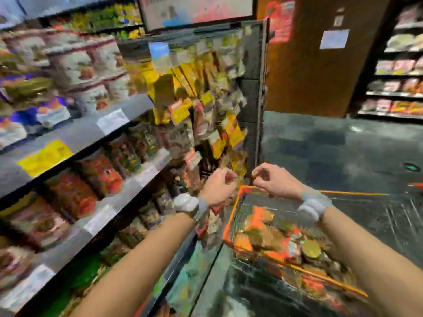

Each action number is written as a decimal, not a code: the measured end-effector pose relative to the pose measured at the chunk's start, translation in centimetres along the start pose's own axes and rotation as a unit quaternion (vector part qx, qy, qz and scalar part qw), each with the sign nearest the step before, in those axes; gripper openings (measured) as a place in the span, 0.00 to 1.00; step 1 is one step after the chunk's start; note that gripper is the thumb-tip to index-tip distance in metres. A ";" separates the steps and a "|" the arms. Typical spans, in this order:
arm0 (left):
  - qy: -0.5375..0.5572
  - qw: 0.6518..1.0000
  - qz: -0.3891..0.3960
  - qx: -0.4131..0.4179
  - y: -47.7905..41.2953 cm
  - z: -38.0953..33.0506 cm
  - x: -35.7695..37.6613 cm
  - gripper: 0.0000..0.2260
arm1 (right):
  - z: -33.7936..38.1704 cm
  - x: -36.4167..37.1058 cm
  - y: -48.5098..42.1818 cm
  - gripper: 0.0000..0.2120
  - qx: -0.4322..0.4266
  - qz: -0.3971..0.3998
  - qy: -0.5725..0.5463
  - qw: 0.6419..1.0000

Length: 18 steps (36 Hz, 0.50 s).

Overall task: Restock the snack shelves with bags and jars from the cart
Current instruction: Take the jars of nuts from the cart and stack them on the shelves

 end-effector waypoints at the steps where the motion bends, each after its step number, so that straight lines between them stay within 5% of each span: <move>1: 0.000 1.000 0.012 0.004 -0.8 0.2 1.2 0.11 | -1.0 -0.1 -0.2 0.05 0.018 0.006 0.002 1.000; 6: 0.002 0.992 0.118 0.046 -7.3 1.8 7.9 0.10 | -7.5 0.5 -3.5 0.06 0.111 0.011 0.001 0.994; 18: -0.050 0.946 0.320 -0.015 -14.9 10.7 19.8 0.12 | -22.0 6.9 -6.3 0.04 0.291 0.106 0.030 0.950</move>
Point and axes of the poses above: each hand's wrist, its own y-axis away from the middle knuckle, its own x-axis out of the palm, z = x × y, the point moved 2 cm from there along -y, towards the middle knuckle, and after that the axes turned 3 degrees about x, right-handed, at the moved point
